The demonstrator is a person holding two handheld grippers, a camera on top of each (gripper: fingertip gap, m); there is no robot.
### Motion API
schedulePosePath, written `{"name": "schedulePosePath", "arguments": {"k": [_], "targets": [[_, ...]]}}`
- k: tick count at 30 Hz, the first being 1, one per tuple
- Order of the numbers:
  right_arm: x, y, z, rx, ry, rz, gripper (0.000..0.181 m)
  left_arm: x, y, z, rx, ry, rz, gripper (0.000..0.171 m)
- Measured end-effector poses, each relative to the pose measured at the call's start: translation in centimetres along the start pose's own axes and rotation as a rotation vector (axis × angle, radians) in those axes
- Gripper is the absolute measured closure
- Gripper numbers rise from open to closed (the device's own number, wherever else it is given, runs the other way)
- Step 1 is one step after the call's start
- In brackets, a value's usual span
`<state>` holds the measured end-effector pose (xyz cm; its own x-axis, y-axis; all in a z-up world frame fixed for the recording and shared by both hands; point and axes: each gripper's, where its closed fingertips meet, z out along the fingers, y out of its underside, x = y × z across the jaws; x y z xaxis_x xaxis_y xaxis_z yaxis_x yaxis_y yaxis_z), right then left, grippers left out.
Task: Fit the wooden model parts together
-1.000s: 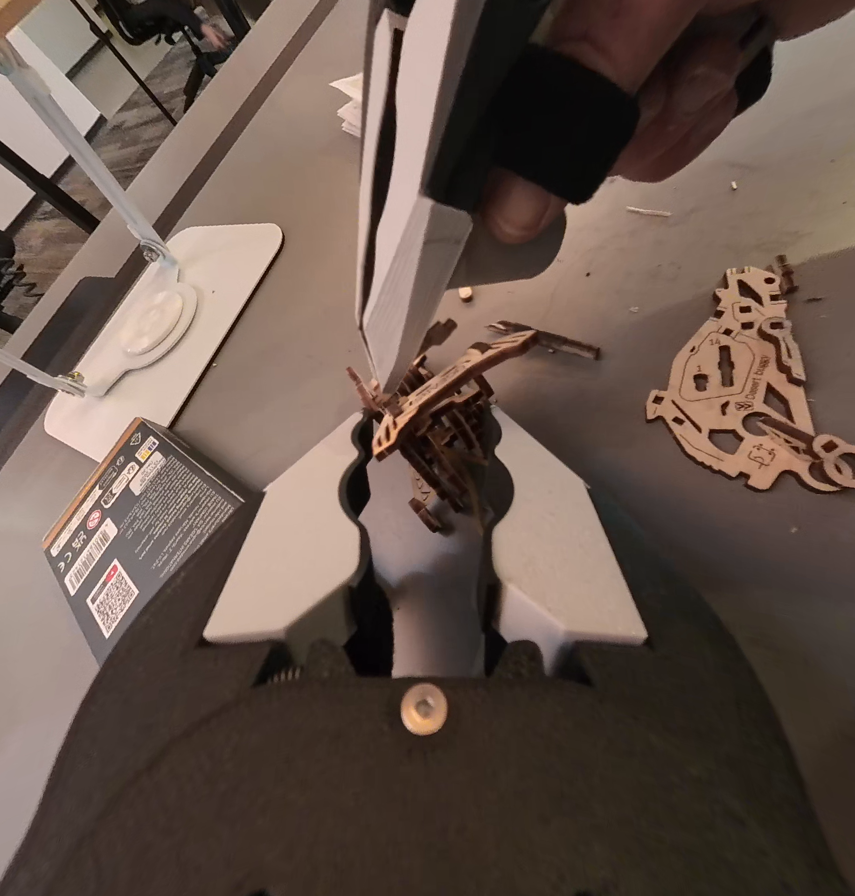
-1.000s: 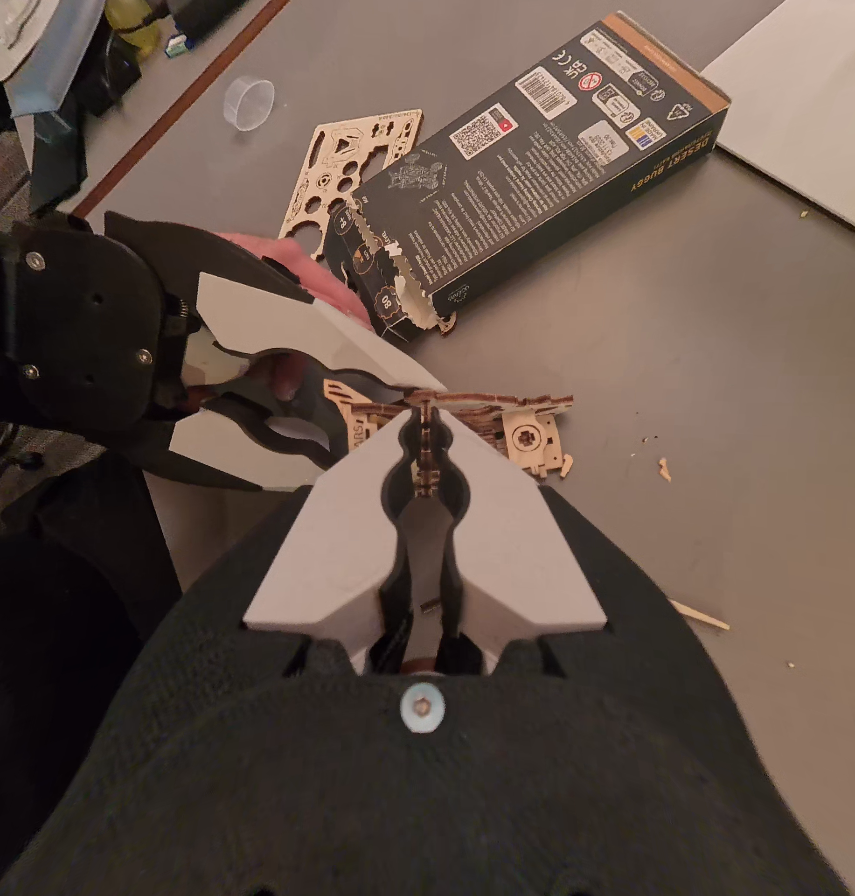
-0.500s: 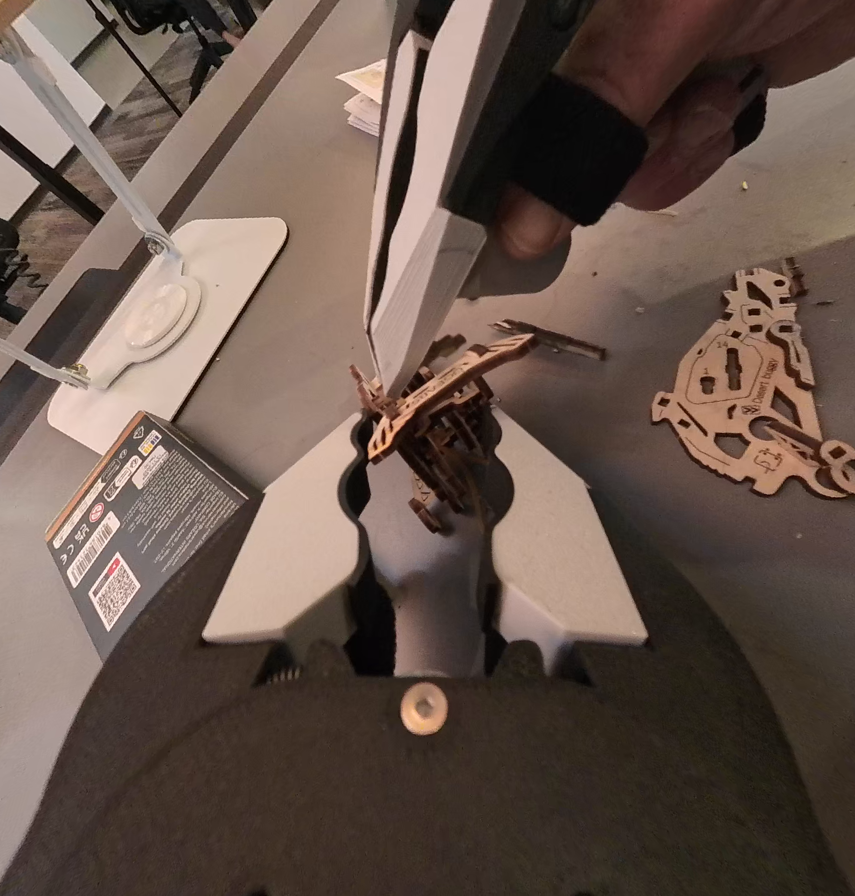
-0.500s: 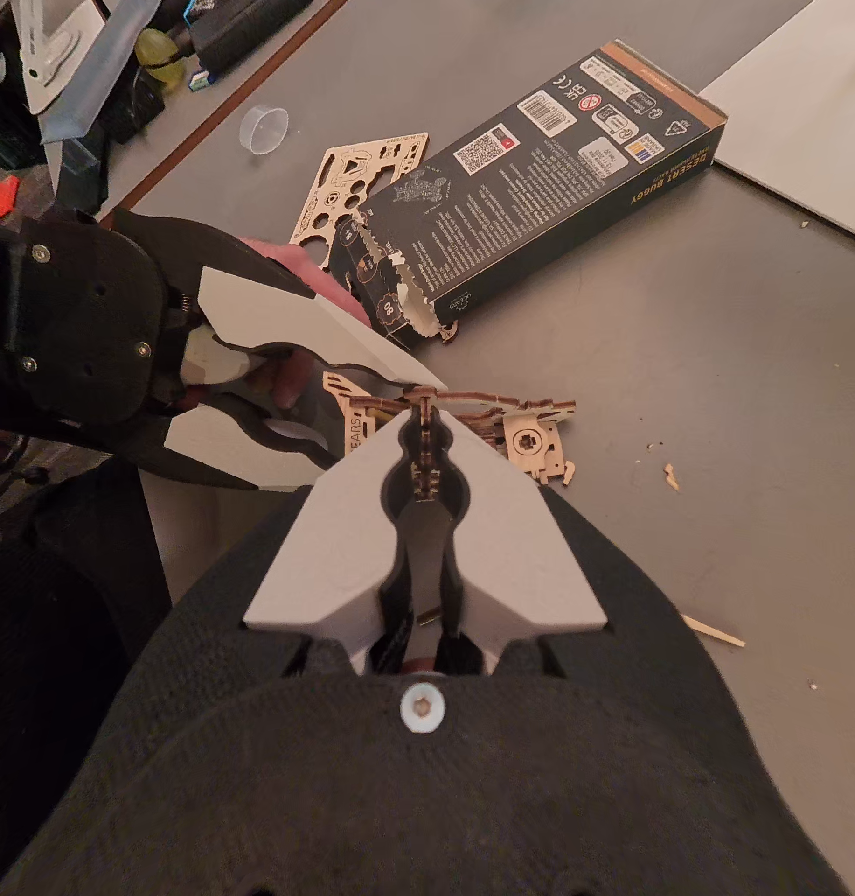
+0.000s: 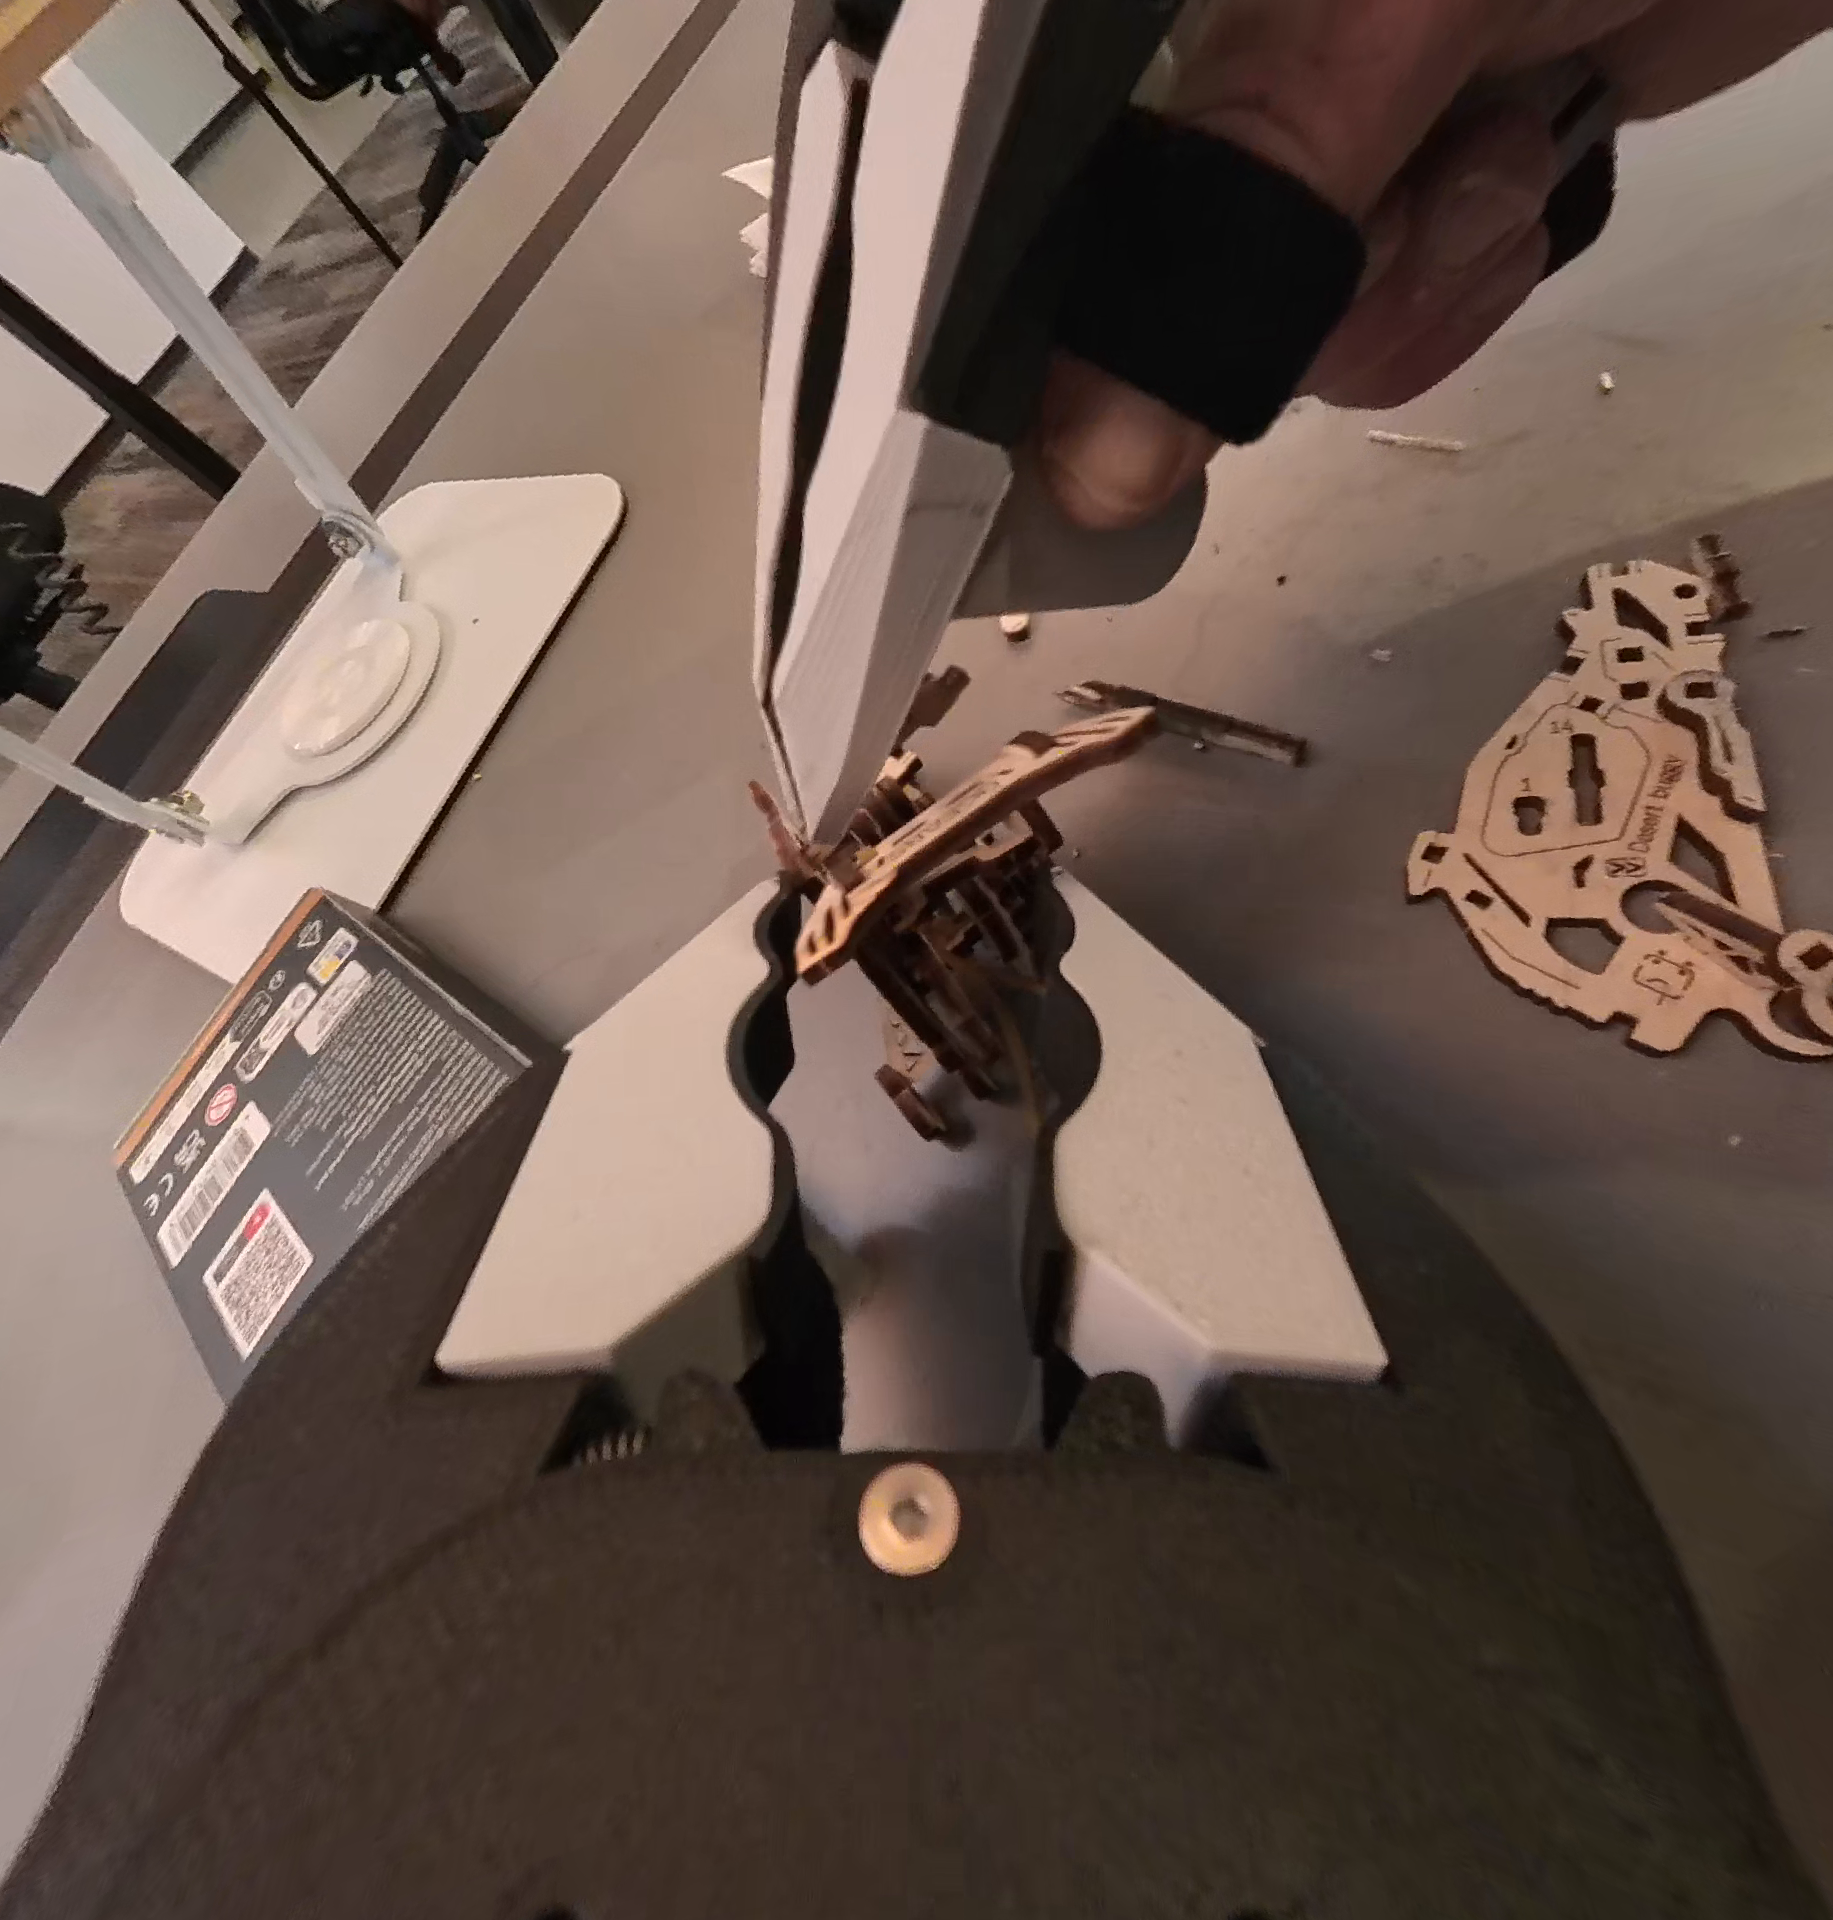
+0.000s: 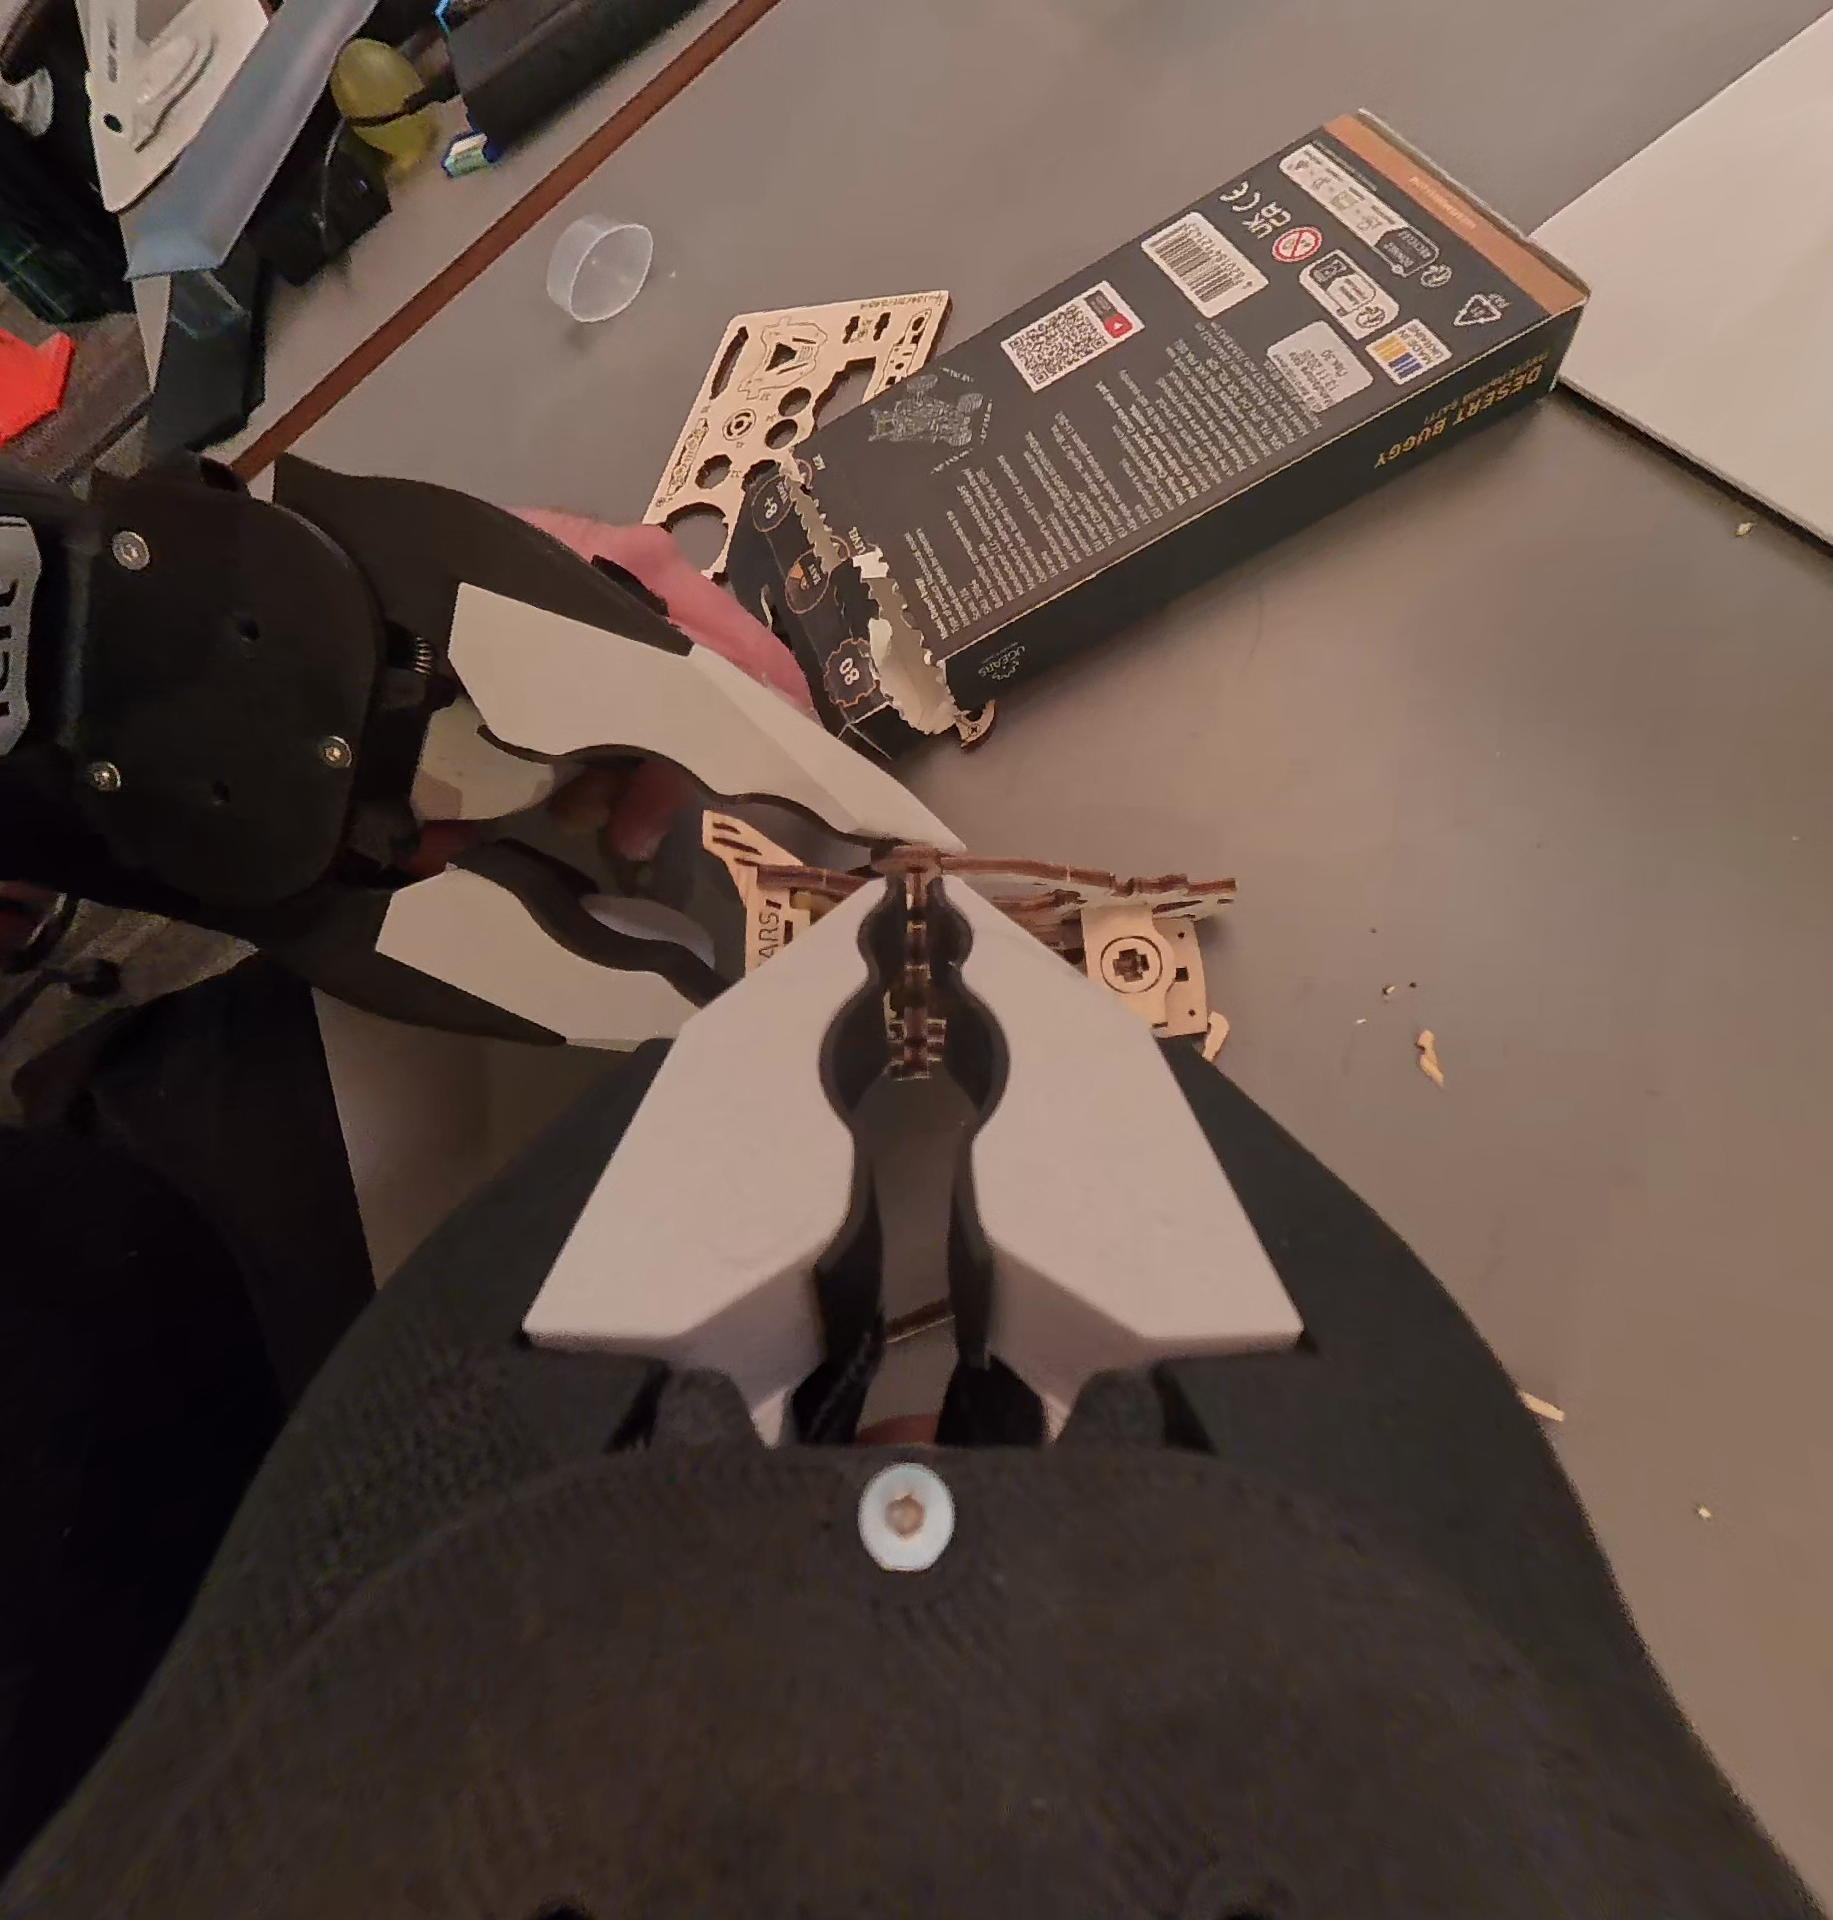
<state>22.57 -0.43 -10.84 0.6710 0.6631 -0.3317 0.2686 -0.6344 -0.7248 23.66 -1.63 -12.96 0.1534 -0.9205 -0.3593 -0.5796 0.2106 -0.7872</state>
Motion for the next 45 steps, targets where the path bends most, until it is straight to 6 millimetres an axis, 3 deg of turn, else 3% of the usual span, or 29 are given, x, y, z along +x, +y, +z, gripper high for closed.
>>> {"name": "schedulePosePath", "arguments": {"k": [27,45], "targets": [[0.2,1.1,-0.3,-0.042,0.049,-0.116,0.181,0.5,-0.1,0.3,-0.001,0.029,0.023,0.133],[0.2,0.4,-0.8,0.052,0.022,-0.019,0.181,0.7,0.0,0.5,-0.01,0.05,0.045,0.124]]}}
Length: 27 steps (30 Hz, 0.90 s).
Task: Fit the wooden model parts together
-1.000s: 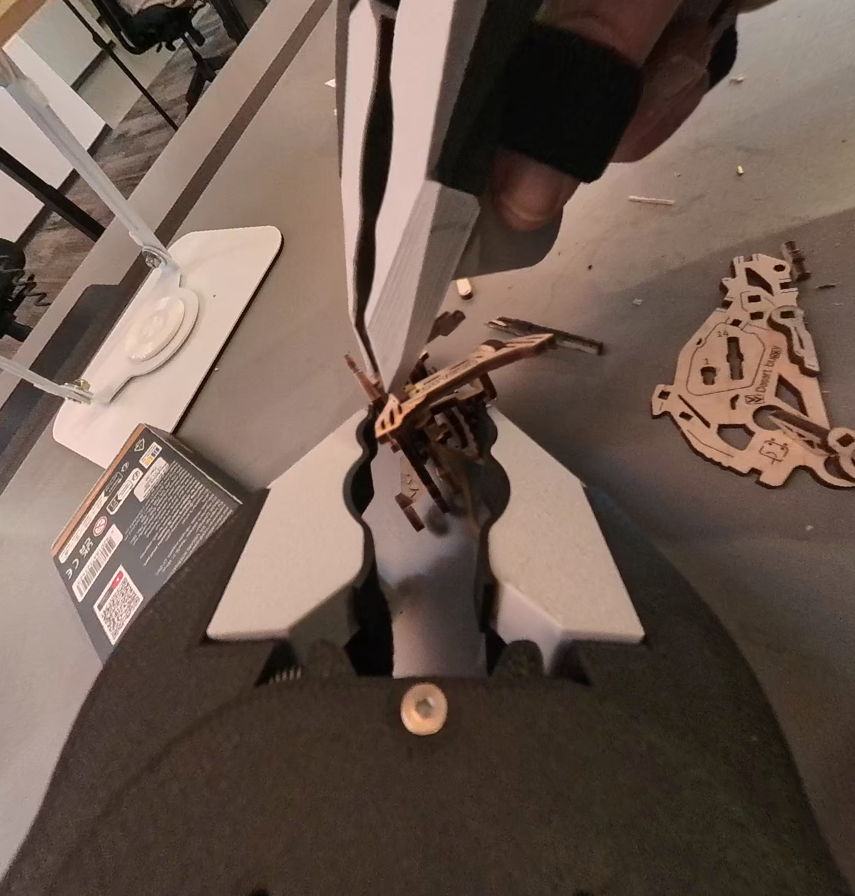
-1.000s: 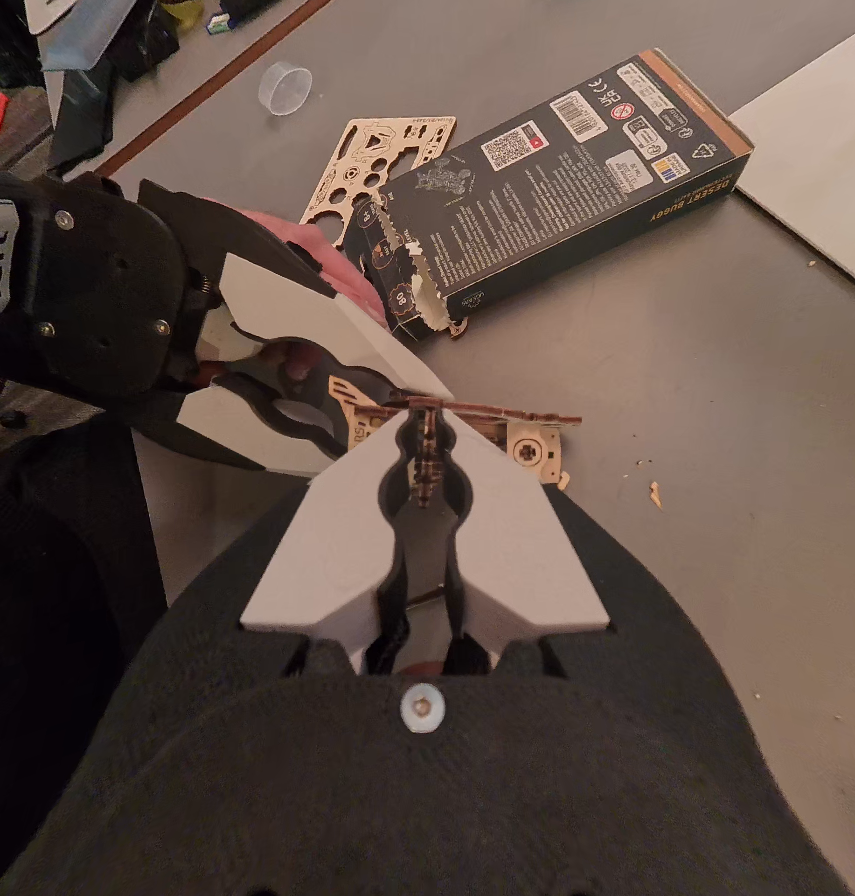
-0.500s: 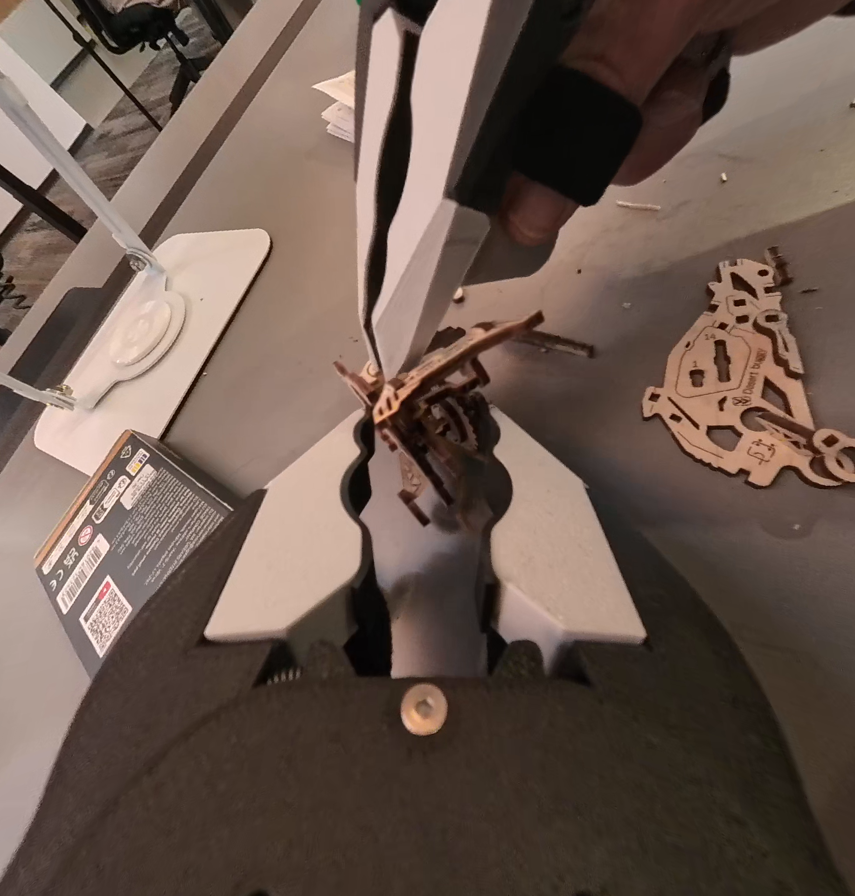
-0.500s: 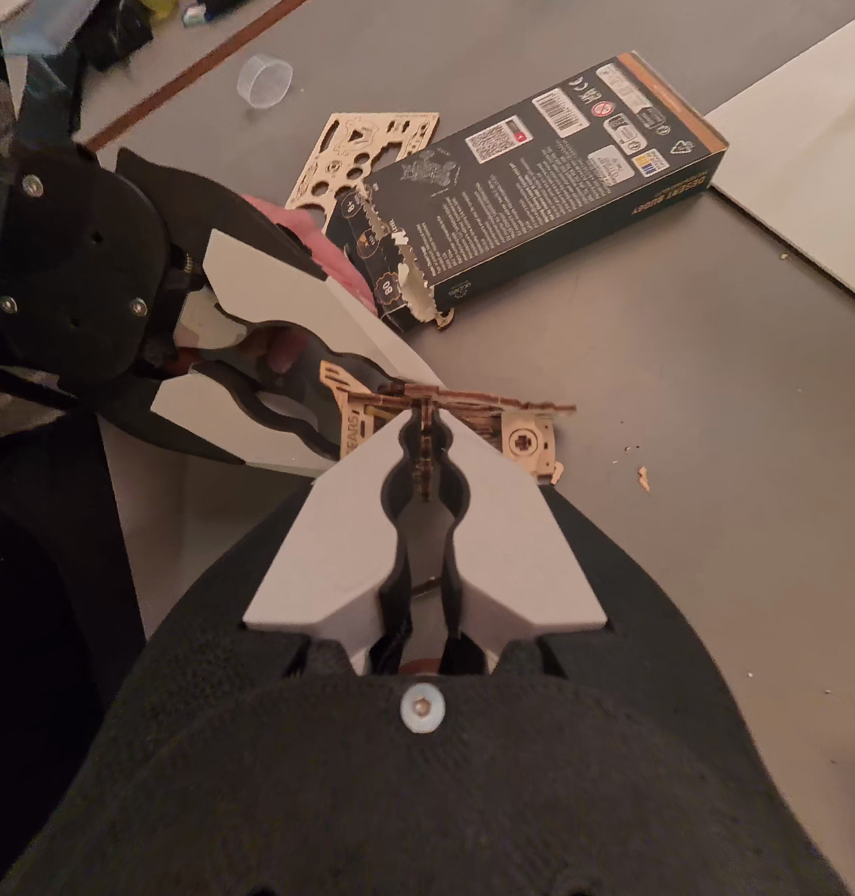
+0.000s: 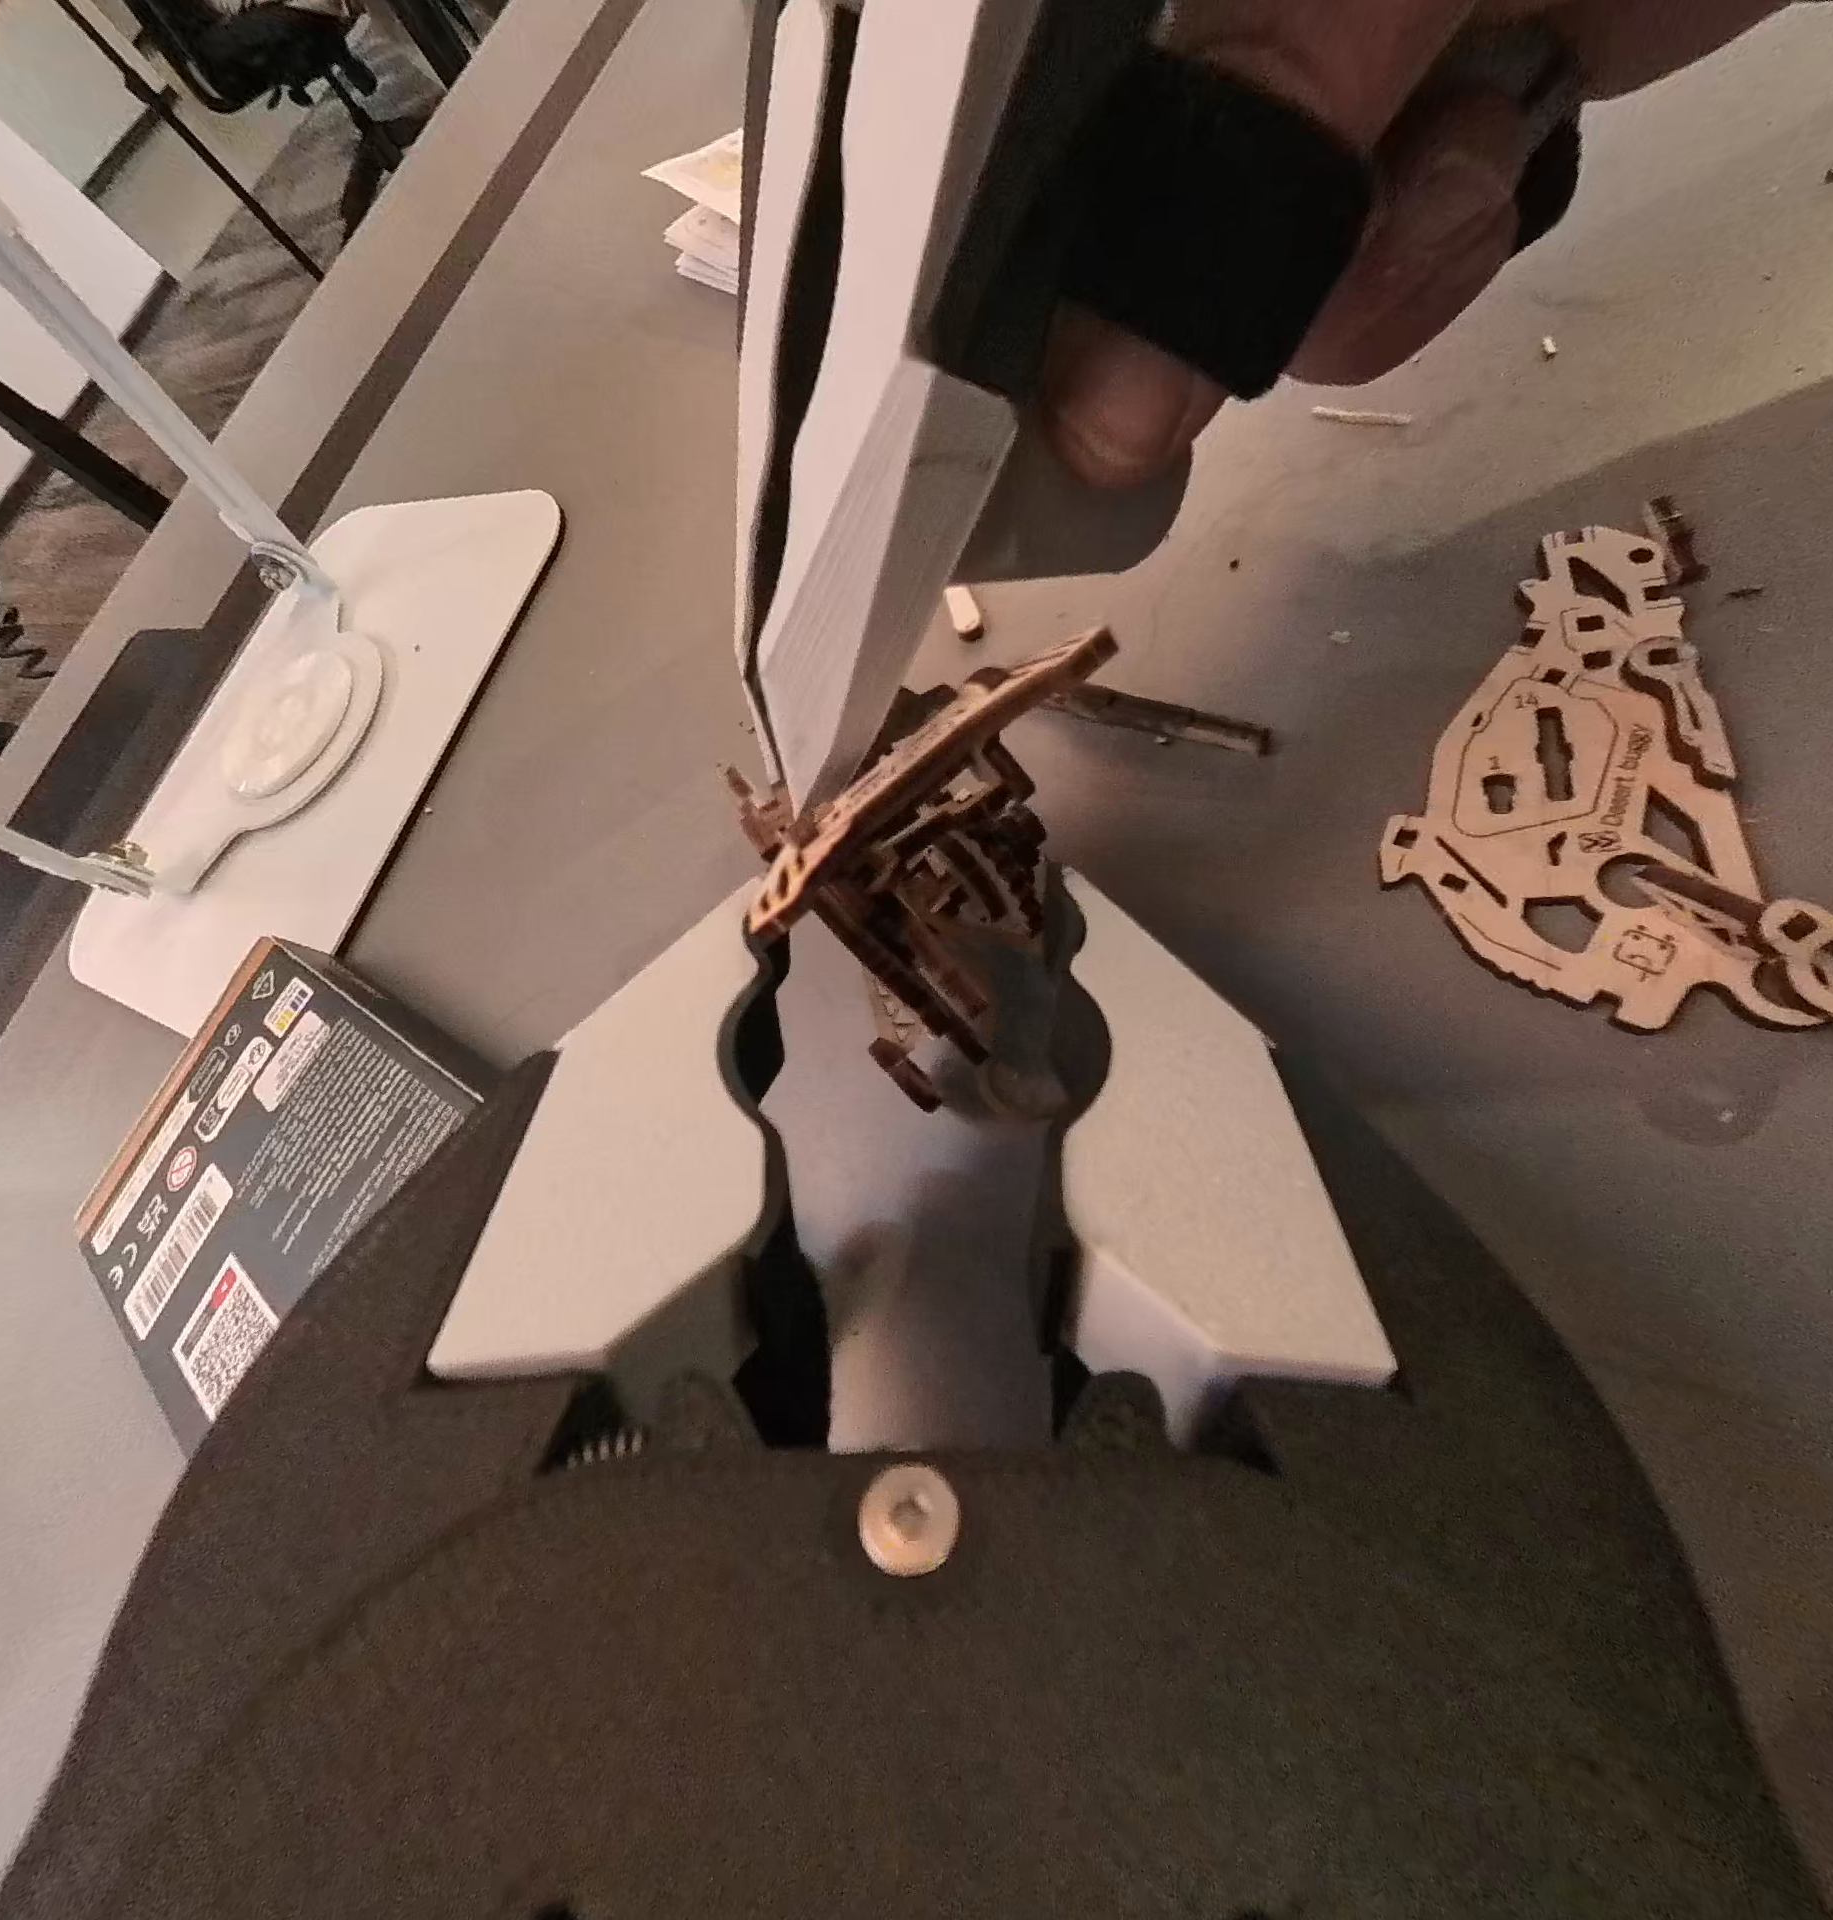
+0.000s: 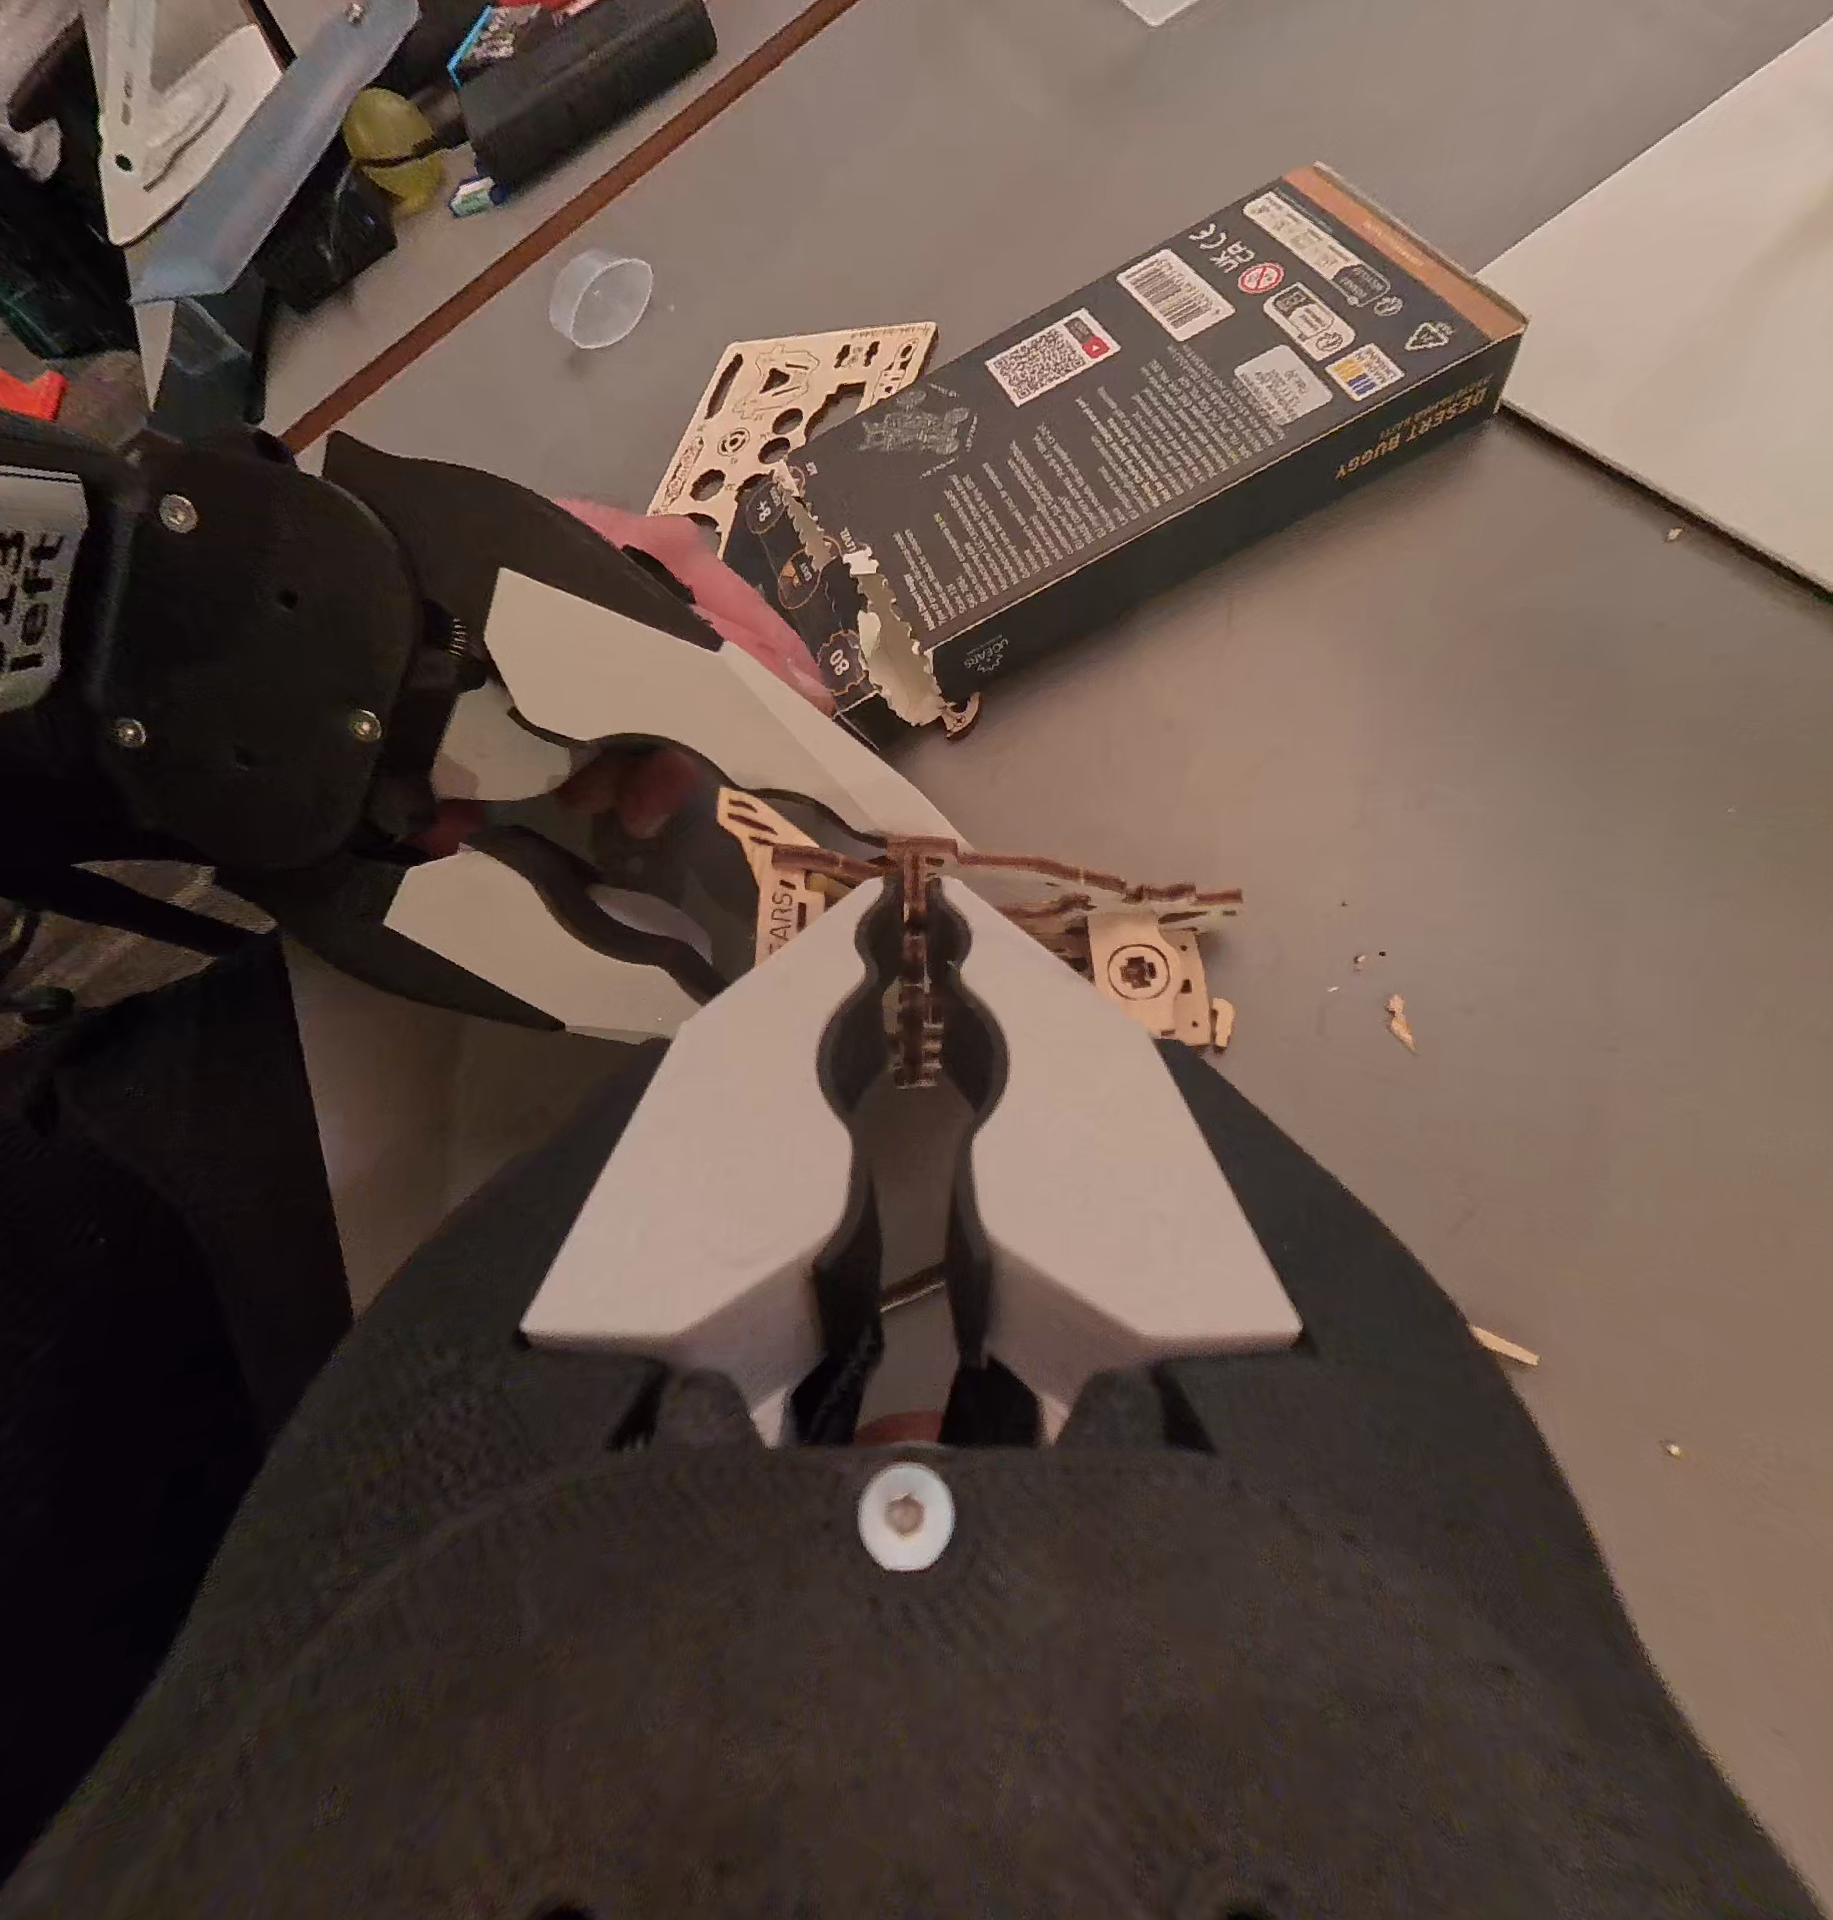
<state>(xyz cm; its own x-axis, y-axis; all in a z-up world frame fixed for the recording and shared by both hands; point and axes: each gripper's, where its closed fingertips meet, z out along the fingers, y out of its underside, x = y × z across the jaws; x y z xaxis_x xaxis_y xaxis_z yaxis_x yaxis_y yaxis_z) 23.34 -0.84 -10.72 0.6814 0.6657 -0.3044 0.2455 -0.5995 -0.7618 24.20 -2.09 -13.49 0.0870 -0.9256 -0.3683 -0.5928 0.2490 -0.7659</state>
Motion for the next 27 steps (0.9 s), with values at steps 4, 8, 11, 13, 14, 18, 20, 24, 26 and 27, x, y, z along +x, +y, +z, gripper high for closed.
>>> {"name": "schedulePosePath", "arguments": {"k": [4,8,11,13,14,18,20,24,26,27], "targets": [[0.34,0.11,0.05,-0.002,0.011,0.014,0.181,0.0,-0.01,0.01,0.003,0.0,0.009,0.126],[0.53,0.25,0.04,-0.013,0.016,0.009,0.181,0.07,0.05,0.09,-0.002,0.0,0.017,0.126],[0.44,0.35,0.12,-0.024,0.016,-0.008,0.181,0.06,0.02,0.11,-0.002,0.001,0.018,0.126],[0.48,0.38,0.15,-0.03,0.018,-0.011,0.181,0.07,0.02,0.12,-0.001,0.003,0.019,0.126],[0.49,0.37,0.15,-0.034,0.019,-0.008,0.181,0.07,0.0,0.14,0.0,0.001,0.024,0.124],[0.57,0.38,0.19,-0.057,0.024,-0.023,0.181,0.07,0.09,0.22,-0.004,-0.007,0.053,0.123],[0.64,0.35,0.25,-0.066,0.022,-0.03,0.181,-0.01,0.17,0.28,-0.005,-0.021,0.081,0.123],[0.67,0.41,0.19,-0.119,0.019,-0.052,0.181,-0.06,0.28,0.34,-0.022,-0.042,0.144,0.123],[0.67,0.53,0.12,-0.16,0.011,-0.058,0.181,-0.04,0.24,0.36,-0.033,-0.053,0.185,0.122],[0.67,0.61,0.04,-0.183,0.004,-0.06,0.181,0.0,0.22,0.4,-0.036,-0.058,0.2,0.122]]}}
